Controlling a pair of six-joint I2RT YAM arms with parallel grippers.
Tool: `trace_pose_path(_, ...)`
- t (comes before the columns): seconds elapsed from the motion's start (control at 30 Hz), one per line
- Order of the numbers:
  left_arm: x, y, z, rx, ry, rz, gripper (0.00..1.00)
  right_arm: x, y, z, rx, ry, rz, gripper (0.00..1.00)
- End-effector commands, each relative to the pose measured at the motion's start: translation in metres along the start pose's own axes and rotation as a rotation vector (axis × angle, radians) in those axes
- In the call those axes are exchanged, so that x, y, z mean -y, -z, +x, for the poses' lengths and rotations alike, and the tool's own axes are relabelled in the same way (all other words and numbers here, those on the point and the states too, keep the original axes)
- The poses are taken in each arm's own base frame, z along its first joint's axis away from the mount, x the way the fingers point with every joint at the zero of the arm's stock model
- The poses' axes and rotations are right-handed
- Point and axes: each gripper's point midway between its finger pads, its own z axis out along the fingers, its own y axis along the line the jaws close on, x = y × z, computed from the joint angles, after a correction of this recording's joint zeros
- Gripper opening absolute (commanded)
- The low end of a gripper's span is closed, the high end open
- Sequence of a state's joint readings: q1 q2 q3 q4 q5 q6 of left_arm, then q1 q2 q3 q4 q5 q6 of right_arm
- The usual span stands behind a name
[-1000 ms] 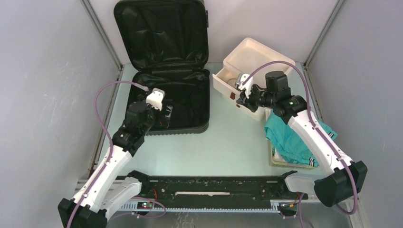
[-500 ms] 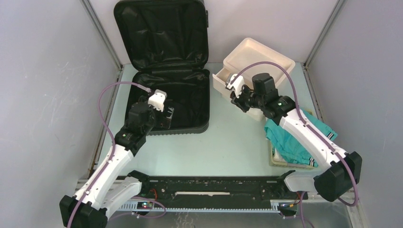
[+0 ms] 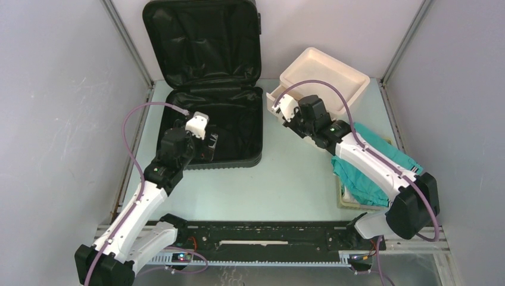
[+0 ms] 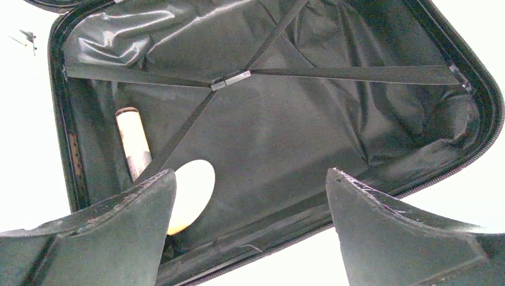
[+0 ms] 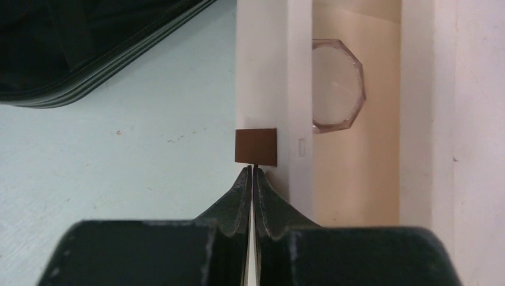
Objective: Open, take out, and arrange the luggage
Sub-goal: Close the drawer in the storage box.
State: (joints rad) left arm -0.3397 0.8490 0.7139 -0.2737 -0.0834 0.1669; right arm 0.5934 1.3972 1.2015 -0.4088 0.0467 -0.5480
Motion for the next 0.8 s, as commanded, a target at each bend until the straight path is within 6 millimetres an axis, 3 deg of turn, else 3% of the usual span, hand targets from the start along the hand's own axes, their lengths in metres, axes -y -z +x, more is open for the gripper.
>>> trace_pose_path(0.0,-0.002,0.001,-0.008,0.039,-0.01,-0.002,0.99,0.028,-0.008,-0.002,-0.031,0.012,0.187,0.09)
trace_pose_path(0.17,0.001,0.001,-0.009,0.043,-0.003,0.016,0.99,0.046,-0.01,0.001,-0.058,-0.004,0.3,0.1)
trace_pose_path(0.4,0.001,0.002,-0.011,0.05,-0.003,0.017,0.99,0.053,-0.011,0.002,-0.067,-0.003,0.338,0.17)
trace_pose_path(0.77,0.002,0.001,-0.01,0.046,-0.002,0.023,0.99,0.076,-0.01,0.027,-0.124,-0.037,0.368,0.28)
